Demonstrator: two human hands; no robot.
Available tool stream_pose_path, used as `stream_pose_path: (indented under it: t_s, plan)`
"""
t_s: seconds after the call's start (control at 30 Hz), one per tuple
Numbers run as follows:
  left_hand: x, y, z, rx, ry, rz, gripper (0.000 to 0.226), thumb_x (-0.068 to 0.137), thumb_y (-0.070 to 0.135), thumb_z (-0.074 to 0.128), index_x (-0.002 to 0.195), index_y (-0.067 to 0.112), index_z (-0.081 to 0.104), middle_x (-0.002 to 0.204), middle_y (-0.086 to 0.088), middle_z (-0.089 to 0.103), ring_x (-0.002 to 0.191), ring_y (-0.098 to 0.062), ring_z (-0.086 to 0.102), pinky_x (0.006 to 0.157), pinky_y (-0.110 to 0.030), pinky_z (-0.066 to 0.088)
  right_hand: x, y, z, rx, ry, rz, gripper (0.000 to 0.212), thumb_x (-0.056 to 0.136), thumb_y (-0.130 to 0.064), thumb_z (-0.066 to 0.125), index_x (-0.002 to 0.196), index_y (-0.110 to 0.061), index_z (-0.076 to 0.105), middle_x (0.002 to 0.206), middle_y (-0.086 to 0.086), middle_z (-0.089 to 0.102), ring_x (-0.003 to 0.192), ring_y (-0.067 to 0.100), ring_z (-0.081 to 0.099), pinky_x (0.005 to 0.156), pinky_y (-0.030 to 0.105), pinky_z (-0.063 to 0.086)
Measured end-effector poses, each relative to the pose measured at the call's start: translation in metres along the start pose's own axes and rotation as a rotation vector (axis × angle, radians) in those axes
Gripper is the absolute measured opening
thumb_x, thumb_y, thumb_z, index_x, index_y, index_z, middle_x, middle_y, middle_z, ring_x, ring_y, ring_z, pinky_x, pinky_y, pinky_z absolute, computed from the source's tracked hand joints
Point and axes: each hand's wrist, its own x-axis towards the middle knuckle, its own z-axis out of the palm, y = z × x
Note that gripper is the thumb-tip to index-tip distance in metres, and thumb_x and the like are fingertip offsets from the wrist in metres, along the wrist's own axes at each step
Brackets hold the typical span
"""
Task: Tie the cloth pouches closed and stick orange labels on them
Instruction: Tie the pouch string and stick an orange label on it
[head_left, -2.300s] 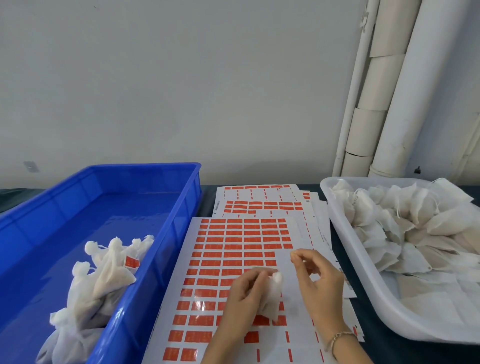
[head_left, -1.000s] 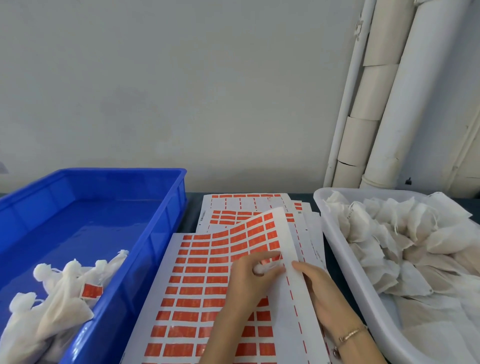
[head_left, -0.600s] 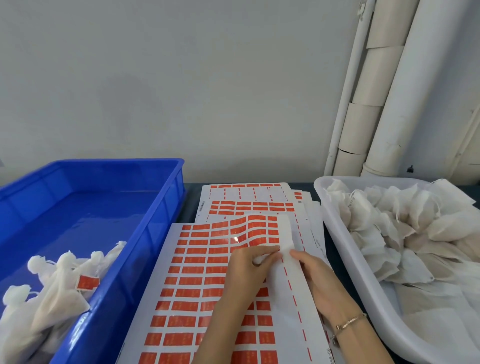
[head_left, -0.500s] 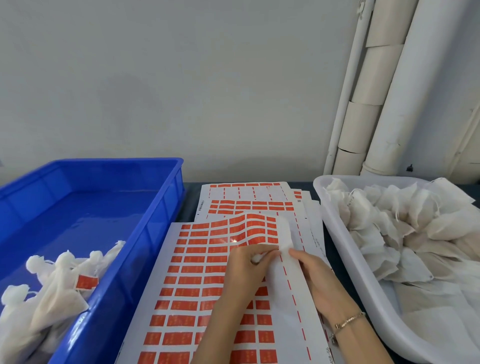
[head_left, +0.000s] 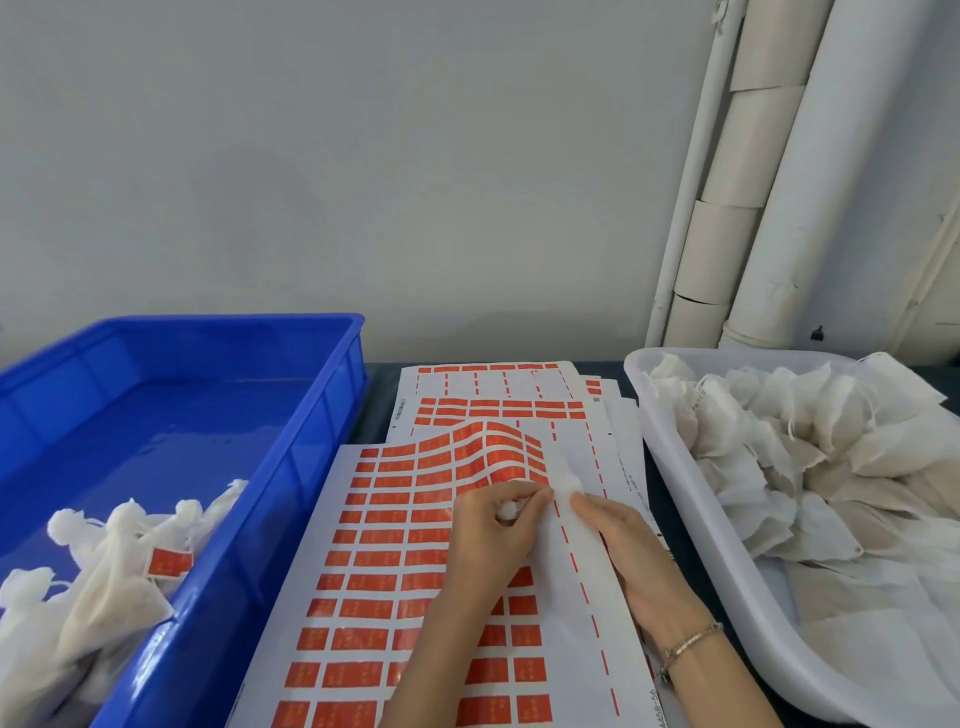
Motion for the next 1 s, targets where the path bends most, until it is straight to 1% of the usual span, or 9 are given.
stream_pose_path:
  t_s: [0.1,0.2,0.3,0.37,0.47,0.6,0.77,0.9,1.0]
  plan:
    - [0.000,0.002,-0.001,-0.042,0.021,-0.005,0.017,0.085,0.031,0.069,0.101,0.028,0.074,0.094,0.024,0.069,0.084,0.001,0.066,0.072,-0.016,0.056,-0.001,-0.001,0.000,-0.005,0.012,-0.015,0.017,0.094,-0.028,0.057,0.098,-0.017,0.069,0.091,0.012,0.073,0.077,0.031,0.066,0.084,0.048,0.053]
    - [0.001,0.004,-0.002,-0.081,0.039,-0.033,0.013,0.085,0.030,0.069,0.097,0.033,0.073,0.091,0.028,0.066,0.083,0.004,0.065,0.070,-0.018,0.058,-0.001,-0.002,0.001,-0.012,0.016,-0.022,0.016,0.093,-0.029,0.057,0.092,-0.019,0.069,0.084,0.011,0.072,0.070,0.027,0.065,0.075,0.041,0.054]
    - [0.000,0.009,-0.003,-0.108,0.061,-0.001,0.015,0.084,0.029,0.071,0.085,0.043,0.067,0.082,0.035,0.063,0.084,0.009,0.062,0.066,-0.013,0.055,-0.001,-0.001,0.001,0.002,0.020,-0.024,0.015,0.093,-0.029,0.058,0.093,-0.019,0.068,0.088,0.014,0.071,0.073,0.030,0.065,0.078,0.044,0.054]
    - [0.000,0.011,-0.004,-0.108,0.101,0.016,0.018,0.083,0.028,0.071,0.082,0.044,0.064,0.083,0.032,0.064,0.086,0.010,0.060,0.064,-0.008,0.052,0.000,-0.001,0.000,0.012,0.027,-0.023,0.013,0.093,-0.029,0.058,0.093,-0.019,0.068,0.088,0.012,0.071,0.071,0.027,0.065,0.072,0.040,0.054]
    - [0.001,0.010,-0.004,-0.117,0.137,0.004,0.016,0.083,0.027,0.072,0.083,0.041,0.064,0.087,0.025,0.066,0.086,0.008,0.061,0.065,-0.007,0.051,0.001,0.000,-0.001,0.014,0.030,-0.021,0.013,0.093,-0.028,0.058,0.087,-0.020,0.067,0.081,0.010,0.071,0.065,0.024,0.064,0.066,0.035,0.052]
    - [0.002,0.011,-0.004,-0.166,0.187,-0.032,0.012,0.083,0.028,0.071,0.080,0.038,0.066,0.079,0.026,0.066,0.083,0.005,0.063,0.063,-0.012,0.054,0.002,0.002,-0.002,0.010,0.041,-0.021,0.012,0.094,-0.027,0.058,0.088,-0.021,0.066,0.080,0.009,0.071,0.069,0.027,0.064,0.073,0.039,0.052]
    - [0.002,0.014,-0.007,-0.246,0.219,-0.086,0.005,0.083,0.030,0.071,0.080,0.033,0.069,0.079,0.030,0.066,0.081,0.003,0.064,0.056,-0.015,0.054,0.004,0.003,-0.004,0.004,0.048,-0.008,0.012,0.094,-0.027,0.057,0.100,-0.019,0.064,0.094,0.013,0.072,0.083,0.037,0.065,0.089,0.053,0.051]
    - [0.002,0.017,-0.010,-0.304,0.258,-0.141,0.003,0.082,0.031,0.072,0.081,0.032,0.069,0.078,0.024,0.067,0.081,0.007,0.062,0.050,-0.009,0.049,0.004,0.004,-0.006,0.034,0.032,0.016,0.018,0.095,-0.026,0.056,0.107,-0.016,0.064,0.101,0.015,0.071,0.092,0.040,0.065,0.086,0.050,0.052]
    - [0.003,0.019,-0.017,-0.380,0.298,-0.189,0.007,0.080,0.035,0.072,0.082,0.028,0.071,0.078,0.016,0.068,0.074,0.003,0.064,0.047,-0.009,0.047,0.006,0.005,-0.010,0.058,0.003,0.028,0.019,0.096,-0.024,0.055,0.110,-0.014,0.065,0.103,0.015,0.071,0.093,0.040,0.065,0.083,0.048,0.053]
